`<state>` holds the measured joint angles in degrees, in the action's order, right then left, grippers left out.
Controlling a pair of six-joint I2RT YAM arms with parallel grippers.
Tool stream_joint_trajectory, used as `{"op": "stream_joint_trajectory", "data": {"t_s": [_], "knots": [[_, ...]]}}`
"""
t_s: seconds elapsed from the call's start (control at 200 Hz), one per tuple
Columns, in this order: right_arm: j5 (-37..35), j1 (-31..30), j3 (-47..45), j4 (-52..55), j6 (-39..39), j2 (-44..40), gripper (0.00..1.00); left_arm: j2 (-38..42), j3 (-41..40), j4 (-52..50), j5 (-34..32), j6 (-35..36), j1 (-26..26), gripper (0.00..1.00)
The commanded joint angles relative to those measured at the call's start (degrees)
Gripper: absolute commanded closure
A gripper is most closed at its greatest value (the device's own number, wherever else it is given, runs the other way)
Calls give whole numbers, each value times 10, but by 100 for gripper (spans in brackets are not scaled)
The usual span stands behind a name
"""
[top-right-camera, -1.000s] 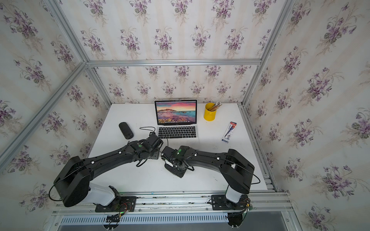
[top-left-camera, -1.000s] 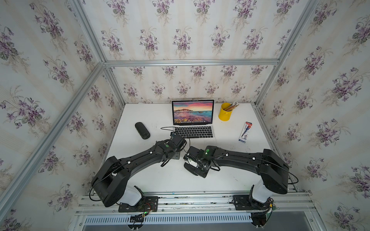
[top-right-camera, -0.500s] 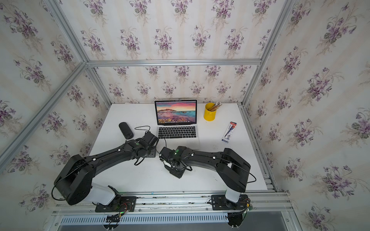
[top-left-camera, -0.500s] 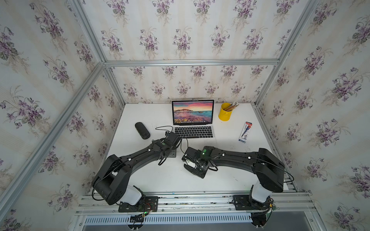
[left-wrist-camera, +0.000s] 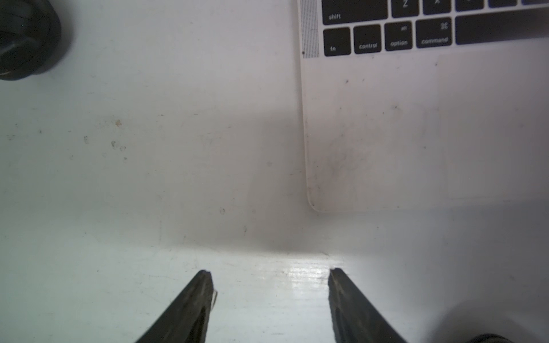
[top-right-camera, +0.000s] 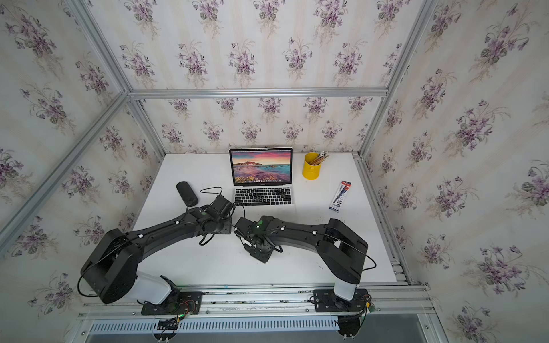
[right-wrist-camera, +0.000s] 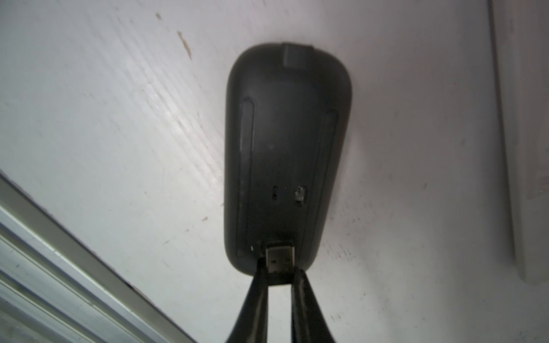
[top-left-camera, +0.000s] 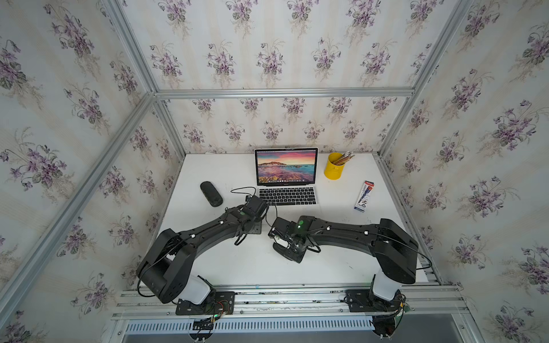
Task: Remove the wireless mouse receiver from the laptop
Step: Place the USB plug on the mouse.
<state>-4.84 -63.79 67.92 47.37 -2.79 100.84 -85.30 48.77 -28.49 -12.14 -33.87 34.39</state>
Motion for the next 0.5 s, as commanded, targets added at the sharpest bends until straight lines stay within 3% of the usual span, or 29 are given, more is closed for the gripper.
{"op": "stream_joint_trajectory", "data": {"t_s": [0.0,0.495], "knots": [[-7,0,-1,15,5,1,100,-3,0,9,2,7,-2,34],[2,0,-5,7,11,4,100,-6,0,12,4,9,-8,34]]}}
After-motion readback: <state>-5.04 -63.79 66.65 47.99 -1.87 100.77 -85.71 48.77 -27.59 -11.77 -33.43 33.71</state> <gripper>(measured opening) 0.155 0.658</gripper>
